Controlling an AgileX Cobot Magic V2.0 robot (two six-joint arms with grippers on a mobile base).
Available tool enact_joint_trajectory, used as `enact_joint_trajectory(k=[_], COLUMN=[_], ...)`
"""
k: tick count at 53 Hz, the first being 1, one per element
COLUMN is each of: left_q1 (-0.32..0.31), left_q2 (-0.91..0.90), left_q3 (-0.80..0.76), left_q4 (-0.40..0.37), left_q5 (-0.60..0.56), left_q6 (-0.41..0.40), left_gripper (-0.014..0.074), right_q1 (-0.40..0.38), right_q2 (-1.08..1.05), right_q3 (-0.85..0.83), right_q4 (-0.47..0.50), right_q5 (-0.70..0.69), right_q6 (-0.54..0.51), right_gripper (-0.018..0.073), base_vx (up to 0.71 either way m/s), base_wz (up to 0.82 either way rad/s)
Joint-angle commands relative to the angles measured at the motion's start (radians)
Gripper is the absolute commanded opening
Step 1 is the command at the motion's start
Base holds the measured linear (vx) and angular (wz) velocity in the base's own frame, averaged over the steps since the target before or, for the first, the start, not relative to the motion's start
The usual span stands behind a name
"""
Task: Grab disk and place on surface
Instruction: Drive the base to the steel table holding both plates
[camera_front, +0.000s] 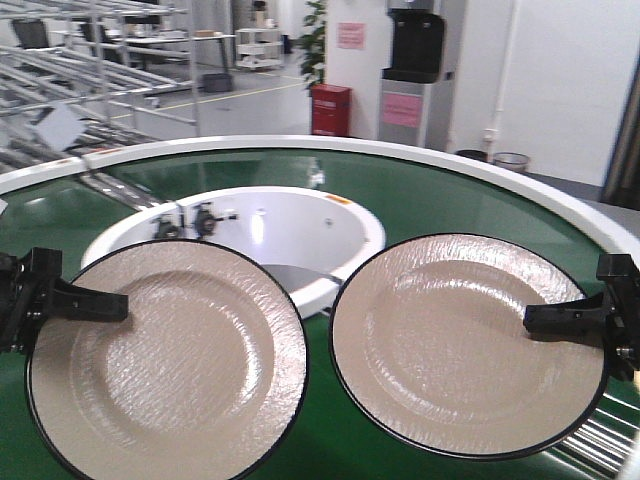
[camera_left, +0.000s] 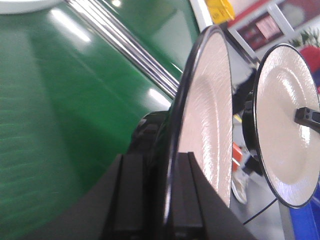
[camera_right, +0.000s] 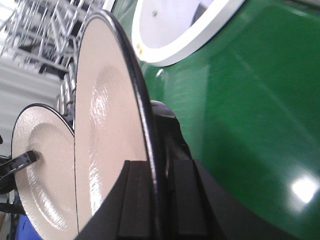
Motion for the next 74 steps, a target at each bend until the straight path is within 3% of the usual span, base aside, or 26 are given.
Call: enact_joint_trajectory(k=[1, 74], left_q1=[0.001, 0.001], left_q2=[-0.045, -0.045], left_q3=[-0.034, -0.034], left_q4=[-0.136, -0.136], left_q5=[0.005, 0.005], left_q6=[-0.011, -0.011], left_gripper=[-0.0002, -0.0002], right_q1=[-0.006, -0.006], right_q2=[-0.040, -0.040], right_q3=[-0.030, -0.030], right_q4=[0.135, 0.135], right_q5=[0.021, 0.022], right_q6=[0.001, 0.001], right_gripper=[-0.0009, -0.0009], base_vx=[-0.12, -0.14], base_wz=[-0.47, -0.59])
